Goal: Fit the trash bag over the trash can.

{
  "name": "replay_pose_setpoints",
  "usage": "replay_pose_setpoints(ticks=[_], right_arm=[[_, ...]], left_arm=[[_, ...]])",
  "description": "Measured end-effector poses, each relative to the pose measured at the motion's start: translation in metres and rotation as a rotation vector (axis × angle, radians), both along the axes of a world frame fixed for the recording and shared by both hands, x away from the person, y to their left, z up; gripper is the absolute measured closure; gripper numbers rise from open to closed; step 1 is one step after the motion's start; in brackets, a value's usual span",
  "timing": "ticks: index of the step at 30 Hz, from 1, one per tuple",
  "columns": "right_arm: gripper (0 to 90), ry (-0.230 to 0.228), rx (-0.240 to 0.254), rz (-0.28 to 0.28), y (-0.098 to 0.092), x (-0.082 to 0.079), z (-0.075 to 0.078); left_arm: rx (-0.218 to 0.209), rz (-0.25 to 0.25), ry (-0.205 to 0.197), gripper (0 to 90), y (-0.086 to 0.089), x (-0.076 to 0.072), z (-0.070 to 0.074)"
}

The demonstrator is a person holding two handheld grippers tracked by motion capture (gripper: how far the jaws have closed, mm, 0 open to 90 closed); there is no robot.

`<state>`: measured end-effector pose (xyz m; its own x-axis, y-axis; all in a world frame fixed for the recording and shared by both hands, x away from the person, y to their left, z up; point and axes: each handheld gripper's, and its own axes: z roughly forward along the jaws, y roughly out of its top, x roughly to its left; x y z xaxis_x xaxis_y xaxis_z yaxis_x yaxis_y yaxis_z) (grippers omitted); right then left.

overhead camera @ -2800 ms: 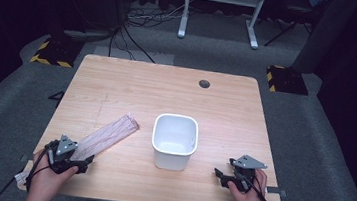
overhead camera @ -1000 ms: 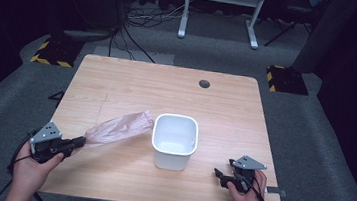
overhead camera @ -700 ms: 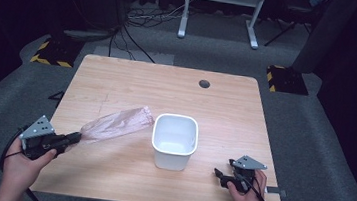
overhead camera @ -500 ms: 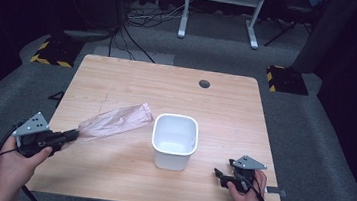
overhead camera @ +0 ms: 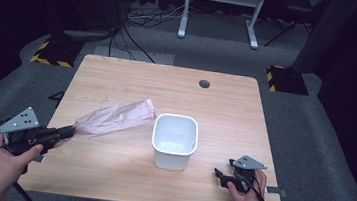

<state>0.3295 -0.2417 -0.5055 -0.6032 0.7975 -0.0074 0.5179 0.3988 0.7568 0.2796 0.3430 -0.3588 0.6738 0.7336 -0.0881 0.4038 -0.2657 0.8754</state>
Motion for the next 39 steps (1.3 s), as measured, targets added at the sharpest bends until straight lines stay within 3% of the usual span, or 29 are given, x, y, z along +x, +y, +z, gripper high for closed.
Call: replay_pose_setpoints(ticks=[4,13,24,28,39], right_arm=[[29.1,0.000,0.000,0.000,0.000,0.000,0.000],[29.1,0.000,0.000,0.000,0.000,0.000,0.000],[29.1,-0.001,-0.001,0.000,0.000,0.000,0.000],[29.1,-0.001,-0.002,0.000,0.000,0.000,0.000],[29.1,-0.001,-0.002,0.000,0.000,0.000,0.000]], left_arm=[[-0.003,-0.033,-0.008,87.8,-0.005,-0.005,0.007],[0.055,-0.099,-0.029,87.8,-0.021,-0.012,0.023],[0.151,-0.144,-0.023,87.7,-0.048,-0.001,0.034],[0.214,-0.144,-0.039,87.7,-0.059,0.005,0.036],[0.226,-0.213,-0.023,87.5,-0.088,0.022,0.036]])
